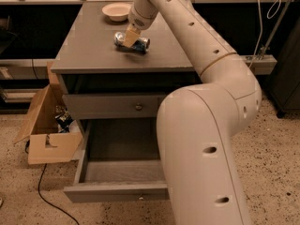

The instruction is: Pick redbull can from middle drawer and place on counter

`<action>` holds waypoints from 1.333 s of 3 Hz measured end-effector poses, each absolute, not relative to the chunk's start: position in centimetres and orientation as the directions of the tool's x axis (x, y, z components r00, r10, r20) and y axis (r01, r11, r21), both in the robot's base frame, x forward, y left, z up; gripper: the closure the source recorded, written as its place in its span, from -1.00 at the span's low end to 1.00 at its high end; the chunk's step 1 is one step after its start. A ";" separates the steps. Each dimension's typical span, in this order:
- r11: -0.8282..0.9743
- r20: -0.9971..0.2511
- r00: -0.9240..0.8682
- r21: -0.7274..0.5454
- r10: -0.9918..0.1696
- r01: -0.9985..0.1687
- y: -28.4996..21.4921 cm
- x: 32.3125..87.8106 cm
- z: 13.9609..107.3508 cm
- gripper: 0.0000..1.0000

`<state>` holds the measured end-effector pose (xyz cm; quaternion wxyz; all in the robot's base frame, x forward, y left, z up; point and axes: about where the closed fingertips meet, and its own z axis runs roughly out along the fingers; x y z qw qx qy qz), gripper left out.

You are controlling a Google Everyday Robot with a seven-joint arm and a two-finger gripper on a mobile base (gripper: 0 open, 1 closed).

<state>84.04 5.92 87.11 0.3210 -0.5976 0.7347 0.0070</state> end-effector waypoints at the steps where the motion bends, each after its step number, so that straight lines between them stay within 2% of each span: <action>1: 0.286 -0.480 -0.080 -0.373 -0.874 -0.883 5.9 84.0 87.1 -1.00; 3: 0.306 -0.512 -0.056 -0.419 -0.857 -0.855 4.3 84.1 90.3 -1.00; 4: 0.406 -0.570 -0.079 -0.474 -0.818 -0.781 -0.4 83.9 94.9 -1.00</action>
Offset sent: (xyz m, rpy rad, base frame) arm 0.0000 0.0000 0.0000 0.0000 0.0000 0.0000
